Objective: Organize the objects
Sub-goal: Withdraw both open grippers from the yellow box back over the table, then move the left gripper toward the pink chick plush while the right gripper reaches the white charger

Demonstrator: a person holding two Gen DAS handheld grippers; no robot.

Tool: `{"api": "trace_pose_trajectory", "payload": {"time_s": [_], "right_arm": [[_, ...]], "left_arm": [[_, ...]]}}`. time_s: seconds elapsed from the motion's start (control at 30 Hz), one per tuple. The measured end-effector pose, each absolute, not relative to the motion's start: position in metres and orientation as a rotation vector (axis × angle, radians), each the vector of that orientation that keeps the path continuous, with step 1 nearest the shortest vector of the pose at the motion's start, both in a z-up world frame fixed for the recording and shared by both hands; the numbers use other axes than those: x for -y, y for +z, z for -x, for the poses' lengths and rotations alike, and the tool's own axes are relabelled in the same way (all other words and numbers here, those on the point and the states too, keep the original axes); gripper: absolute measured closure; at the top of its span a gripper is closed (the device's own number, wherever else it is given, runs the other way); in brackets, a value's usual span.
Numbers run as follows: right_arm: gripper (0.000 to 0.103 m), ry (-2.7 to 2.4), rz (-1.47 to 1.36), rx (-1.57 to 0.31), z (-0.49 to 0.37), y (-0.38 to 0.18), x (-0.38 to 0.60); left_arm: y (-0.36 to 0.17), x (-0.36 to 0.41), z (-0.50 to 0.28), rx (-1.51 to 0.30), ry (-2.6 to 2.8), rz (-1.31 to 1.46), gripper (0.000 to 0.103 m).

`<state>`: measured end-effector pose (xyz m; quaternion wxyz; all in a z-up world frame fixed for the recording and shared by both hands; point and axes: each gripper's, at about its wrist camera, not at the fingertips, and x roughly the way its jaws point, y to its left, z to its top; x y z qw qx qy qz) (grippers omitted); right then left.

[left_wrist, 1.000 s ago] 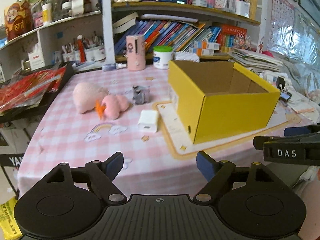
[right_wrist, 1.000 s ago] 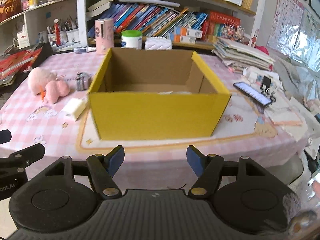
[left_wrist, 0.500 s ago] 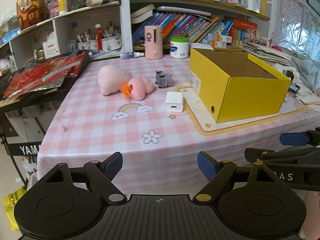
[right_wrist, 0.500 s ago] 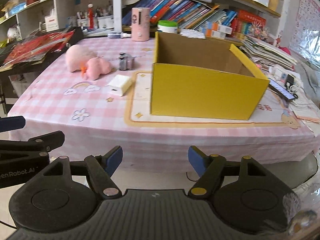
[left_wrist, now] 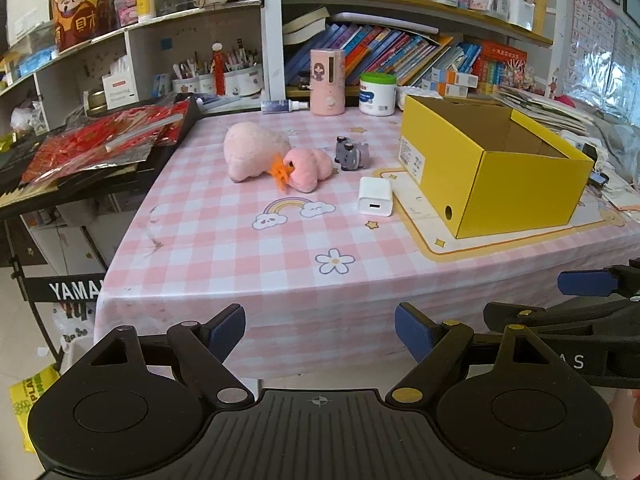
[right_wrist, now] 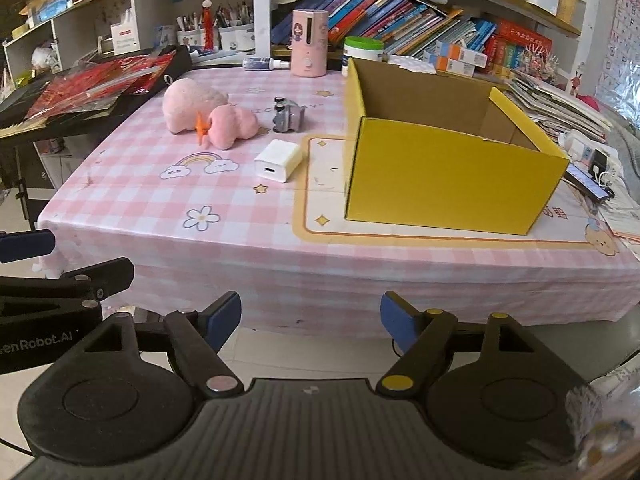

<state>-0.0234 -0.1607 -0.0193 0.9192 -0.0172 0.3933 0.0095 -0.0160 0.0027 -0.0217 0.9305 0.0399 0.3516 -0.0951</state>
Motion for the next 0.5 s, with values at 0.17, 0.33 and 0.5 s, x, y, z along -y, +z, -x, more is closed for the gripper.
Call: {"api": "trace_pose_trajectory", "payload": {"time_s": [0.17, 0.33, 0.5], "right_arm": [[0.027, 0.026, 0.036, -0.805, 0.024, -0.019, 0.154], [0.027, 0.03, 0.041, -0.803, 0.023, -0.017, 0.148], [0.027, 0.052, 0.038, -0.803, 0.021, -0.016, 0.14]], "left_arm": [[-0.021, -0.01, 0.017, -0.716, -0.189, -0.075, 0.019], [-0.02, -0.017, 0.018, -0.71, -0.182, -0.071, 0.019], [-0.018, -0.026, 0.02, -0.704, -0.163, -0.061, 0.019]]}}
